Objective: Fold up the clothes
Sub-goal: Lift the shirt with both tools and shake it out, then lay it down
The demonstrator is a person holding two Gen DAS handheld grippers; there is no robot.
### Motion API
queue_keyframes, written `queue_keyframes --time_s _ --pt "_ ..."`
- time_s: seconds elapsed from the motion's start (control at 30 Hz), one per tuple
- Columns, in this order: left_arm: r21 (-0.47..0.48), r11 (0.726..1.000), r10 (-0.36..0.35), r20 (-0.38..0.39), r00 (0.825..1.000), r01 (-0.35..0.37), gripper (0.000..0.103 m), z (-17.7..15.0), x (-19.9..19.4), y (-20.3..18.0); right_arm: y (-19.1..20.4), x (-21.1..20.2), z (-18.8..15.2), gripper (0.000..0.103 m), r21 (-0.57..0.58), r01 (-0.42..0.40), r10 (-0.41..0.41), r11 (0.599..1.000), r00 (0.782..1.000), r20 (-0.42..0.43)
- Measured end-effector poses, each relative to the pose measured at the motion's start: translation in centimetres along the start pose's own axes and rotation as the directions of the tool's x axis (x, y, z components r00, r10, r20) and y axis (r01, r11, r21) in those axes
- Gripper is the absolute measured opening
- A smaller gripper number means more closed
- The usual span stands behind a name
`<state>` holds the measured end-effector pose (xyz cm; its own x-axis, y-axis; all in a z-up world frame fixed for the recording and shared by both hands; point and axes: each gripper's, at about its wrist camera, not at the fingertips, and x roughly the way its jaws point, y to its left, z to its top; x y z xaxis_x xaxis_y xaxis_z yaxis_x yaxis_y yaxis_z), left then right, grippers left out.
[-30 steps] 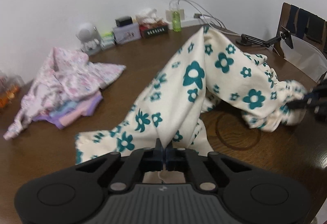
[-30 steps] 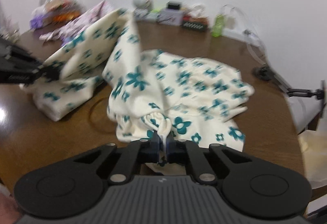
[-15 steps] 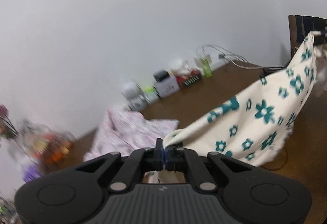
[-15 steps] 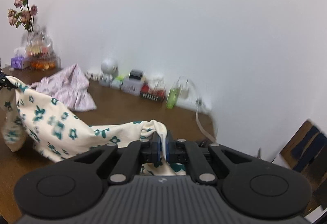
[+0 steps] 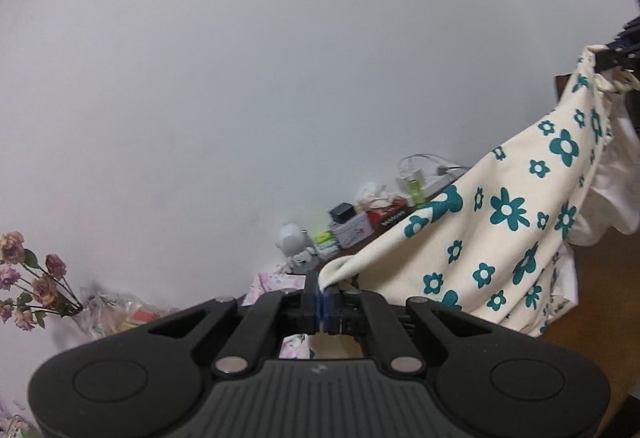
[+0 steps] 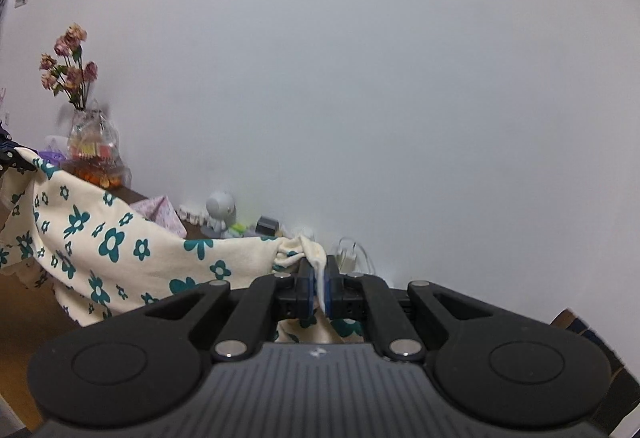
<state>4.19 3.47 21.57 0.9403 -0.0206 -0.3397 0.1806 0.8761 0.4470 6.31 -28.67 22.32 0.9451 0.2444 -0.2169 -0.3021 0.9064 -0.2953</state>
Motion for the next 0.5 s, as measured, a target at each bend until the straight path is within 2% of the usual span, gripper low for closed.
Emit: queue_keyframes --time_s 0.2,0.27,0.33,0.4,0.43,0.5 --pt "-0.001 0.999 -0.045 -0.013 0.999 0.045 0.0 0.6 -1.2 0.7 0.4 -3.2 2.2 0.004 -0.023 0.023 -0.022 0.999 0.998 0.066" --pt "-0.025 0.997 -0.077 -0.05 0.996 0.076 0.0 0.6 0.5 1.1 0.2 -2.4 3.2 0.004 -0.015 0.017 -0.016 1.0 0.999 0.05" --pt "-0.057 0.992 -0.12 -0.108 0.987 0.114 0.001 0.4 3.2 1.6 0.2 0.9 3.6 0.004 0.003 -0.008 0.009 1.0 1.0 -0.016" --pt "-0.116 0.98 -0.183 -0.207 0.961 0.162 0.002 -0.5 7.6 2.1 0.3 5.0 3.6 0.004 0.026 -0.041 0.044 0.999 0.994 -0.103" --pt "-0.169 0.972 -0.203 -0.258 0.945 0.163 0.007 -1.4 10.1 2.3 0.6 7.7 2.8 0.004 0.054 -0.063 0.071 0.997 0.984 -0.164" --pt "-0.256 0.957 -0.223 -0.335 0.915 0.14 0.01 -3.7 14.3 1.9 1.4 13.1 0.8 0.006 0.106 -0.096 0.122 0.99 0.952 -0.28"
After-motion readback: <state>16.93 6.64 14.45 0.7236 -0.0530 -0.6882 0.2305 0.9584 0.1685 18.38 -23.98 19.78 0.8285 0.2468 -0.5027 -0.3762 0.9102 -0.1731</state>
